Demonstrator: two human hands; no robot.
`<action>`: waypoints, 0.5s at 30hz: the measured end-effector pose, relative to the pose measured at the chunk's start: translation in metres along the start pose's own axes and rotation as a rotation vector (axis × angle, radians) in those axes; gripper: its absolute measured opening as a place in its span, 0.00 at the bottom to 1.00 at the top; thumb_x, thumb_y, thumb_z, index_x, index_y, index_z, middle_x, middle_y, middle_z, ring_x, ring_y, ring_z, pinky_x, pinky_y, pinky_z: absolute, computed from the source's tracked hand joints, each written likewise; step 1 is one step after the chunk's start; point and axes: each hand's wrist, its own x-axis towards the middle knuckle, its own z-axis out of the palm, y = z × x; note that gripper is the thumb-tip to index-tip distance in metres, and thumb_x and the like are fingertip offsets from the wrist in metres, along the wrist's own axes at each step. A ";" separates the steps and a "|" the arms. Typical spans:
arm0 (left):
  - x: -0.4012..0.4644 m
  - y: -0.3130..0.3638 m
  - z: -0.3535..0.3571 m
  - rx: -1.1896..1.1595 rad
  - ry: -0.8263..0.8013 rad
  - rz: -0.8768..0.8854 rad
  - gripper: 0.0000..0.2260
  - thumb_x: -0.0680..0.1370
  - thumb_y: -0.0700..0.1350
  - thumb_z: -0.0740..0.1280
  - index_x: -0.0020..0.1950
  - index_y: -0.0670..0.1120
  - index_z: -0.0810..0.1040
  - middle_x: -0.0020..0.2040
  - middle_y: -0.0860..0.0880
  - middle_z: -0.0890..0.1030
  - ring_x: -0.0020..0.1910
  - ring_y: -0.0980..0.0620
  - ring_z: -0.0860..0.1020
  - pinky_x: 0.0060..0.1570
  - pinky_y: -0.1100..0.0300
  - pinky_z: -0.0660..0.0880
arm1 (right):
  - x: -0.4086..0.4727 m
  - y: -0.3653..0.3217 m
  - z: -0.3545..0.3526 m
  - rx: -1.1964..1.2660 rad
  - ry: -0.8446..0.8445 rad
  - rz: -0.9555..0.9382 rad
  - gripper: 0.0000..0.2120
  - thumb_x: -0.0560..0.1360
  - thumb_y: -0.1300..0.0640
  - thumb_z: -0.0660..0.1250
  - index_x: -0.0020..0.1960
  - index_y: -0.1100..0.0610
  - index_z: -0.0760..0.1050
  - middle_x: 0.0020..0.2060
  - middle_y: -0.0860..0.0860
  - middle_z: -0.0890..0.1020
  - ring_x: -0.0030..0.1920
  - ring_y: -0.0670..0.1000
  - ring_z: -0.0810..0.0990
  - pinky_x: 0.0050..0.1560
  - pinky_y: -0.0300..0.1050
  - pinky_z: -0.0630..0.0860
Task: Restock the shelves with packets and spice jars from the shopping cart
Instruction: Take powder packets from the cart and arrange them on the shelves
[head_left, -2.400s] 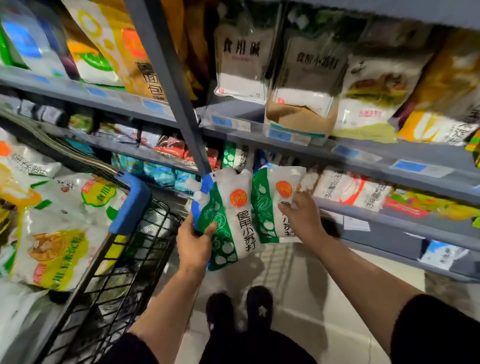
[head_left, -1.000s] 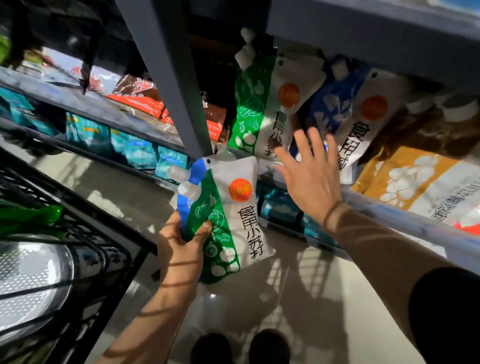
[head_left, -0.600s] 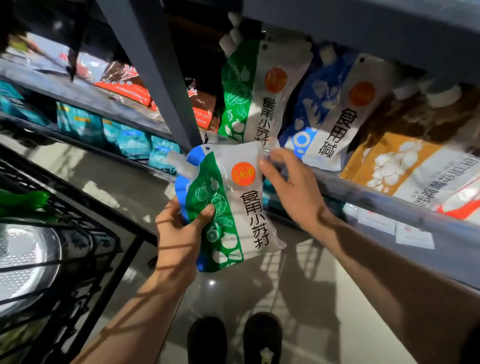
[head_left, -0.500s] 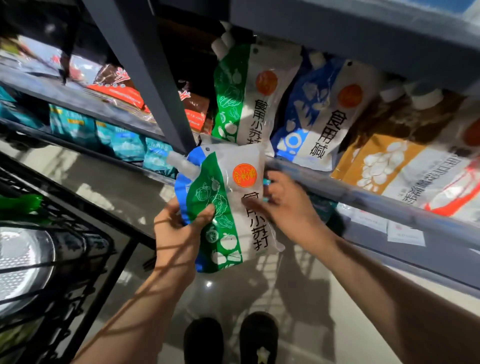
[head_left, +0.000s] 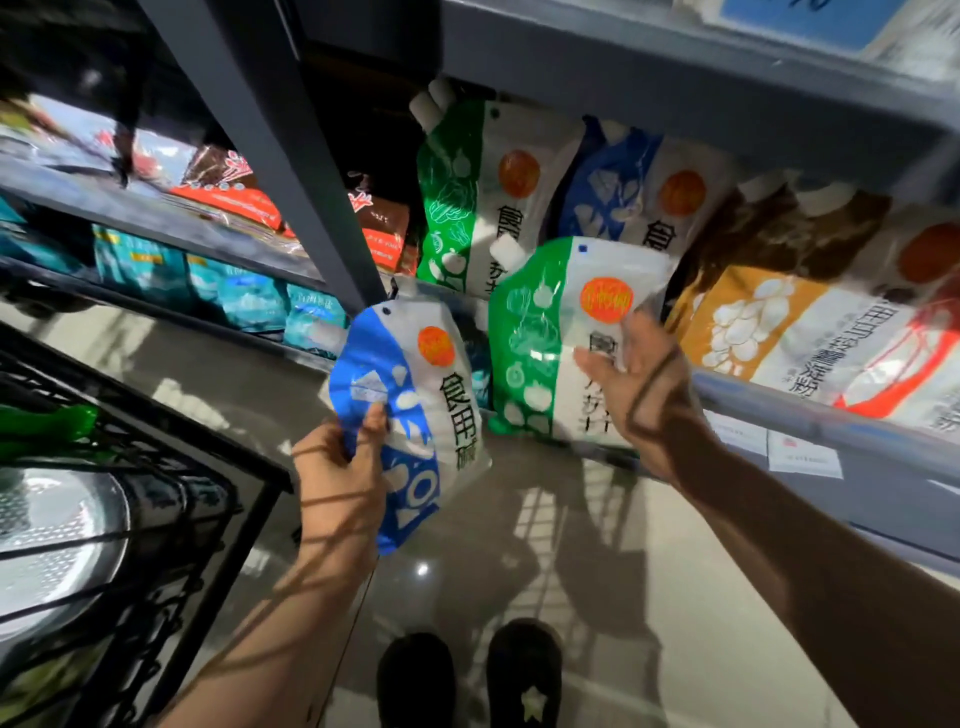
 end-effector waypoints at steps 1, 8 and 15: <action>0.000 -0.002 -0.004 -0.005 0.026 -0.016 0.12 0.80 0.41 0.65 0.36 0.46 0.73 0.27 0.56 0.78 0.26 0.62 0.74 0.29 0.64 0.75 | 0.009 -0.006 0.005 0.013 0.011 -0.014 0.13 0.75 0.67 0.67 0.48 0.51 0.69 0.51 0.47 0.77 0.54 0.44 0.74 0.52 0.20 0.65; -0.002 -0.005 -0.012 0.050 0.076 -0.017 0.07 0.80 0.41 0.66 0.41 0.44 0.76 0.35 0.47 0.79 0.31 0.57 0.78 0.35 0.59 0.75 | 0.063 -0.049 0.055 -0.054 0.246 -0.163 0.18 0.77 0.65 0.64 0.36 0.49 0.59 0.35 0.42 0.64 0.34 0.35 0.66 0.37 0.26 0.64; 0.000 -0.004 -0.017 0.145 0.074 -0.002 0.12 0.78 0.40 0.67 0.35 0.48 0.76 0.24 0.56 0.78 0.24 0.64 0.75 0.26 0.72 0.70 | 0.078 -0.031 0.082 -0.333 0.411 -0.160 0.20 0.71 0.70 0.59 0.33 0.51 0.53 0.31 0.49 0.64 0.39 0.53 0.64 0.39 0.42 0.55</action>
